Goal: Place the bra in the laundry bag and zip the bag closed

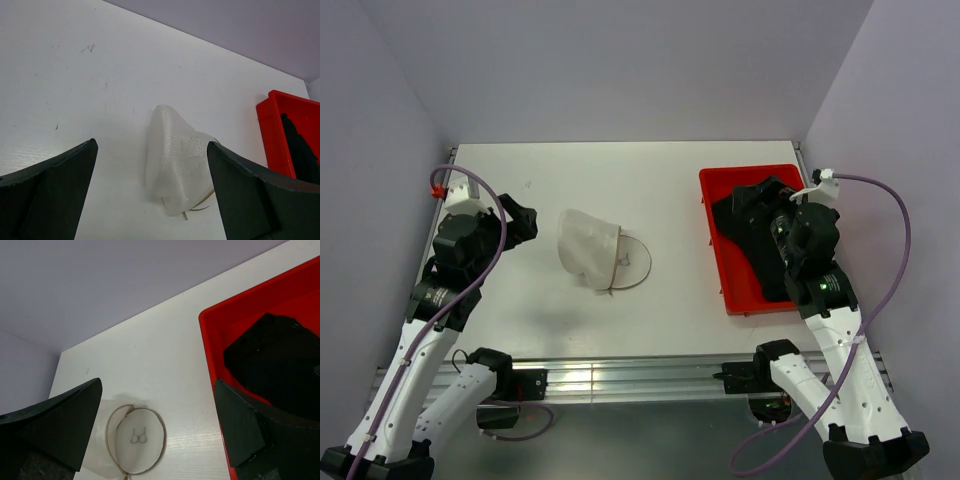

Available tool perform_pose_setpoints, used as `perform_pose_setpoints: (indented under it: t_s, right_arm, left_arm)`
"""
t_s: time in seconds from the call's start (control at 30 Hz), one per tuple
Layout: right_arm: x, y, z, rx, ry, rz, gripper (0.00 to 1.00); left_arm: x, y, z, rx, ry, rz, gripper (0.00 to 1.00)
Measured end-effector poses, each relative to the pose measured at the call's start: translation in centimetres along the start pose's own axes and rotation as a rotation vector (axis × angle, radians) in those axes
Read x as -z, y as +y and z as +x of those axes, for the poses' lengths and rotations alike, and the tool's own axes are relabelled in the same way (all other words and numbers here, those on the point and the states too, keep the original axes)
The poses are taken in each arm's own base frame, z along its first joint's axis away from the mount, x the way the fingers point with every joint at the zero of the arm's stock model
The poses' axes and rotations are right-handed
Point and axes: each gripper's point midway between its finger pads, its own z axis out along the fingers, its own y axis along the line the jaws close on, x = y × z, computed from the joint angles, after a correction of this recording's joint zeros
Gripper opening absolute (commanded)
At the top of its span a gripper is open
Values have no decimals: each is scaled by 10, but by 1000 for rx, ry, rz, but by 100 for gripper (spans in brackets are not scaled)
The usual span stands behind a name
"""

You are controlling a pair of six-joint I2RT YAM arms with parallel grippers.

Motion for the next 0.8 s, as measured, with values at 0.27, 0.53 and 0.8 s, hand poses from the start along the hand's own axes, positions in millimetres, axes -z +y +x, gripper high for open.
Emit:
perform_pose_setpoints:
  t_s: [0.27, 0.53, 0.8]
  right_arm:
    - [0, -7, 7, 5, 25, 31, 100]
    - [-1, -21, 14, 16, 48, 96, 100]
    - [-10, -53, 30, 17, 103, 254, 100]
  left_arm:
    - [0, 0, 0, 0, 2, 0, 98]
    - [-1, 1, 1, -2, 6, -1, 98]
    - [-2, 1, 2, -2, 9, 1, 97]
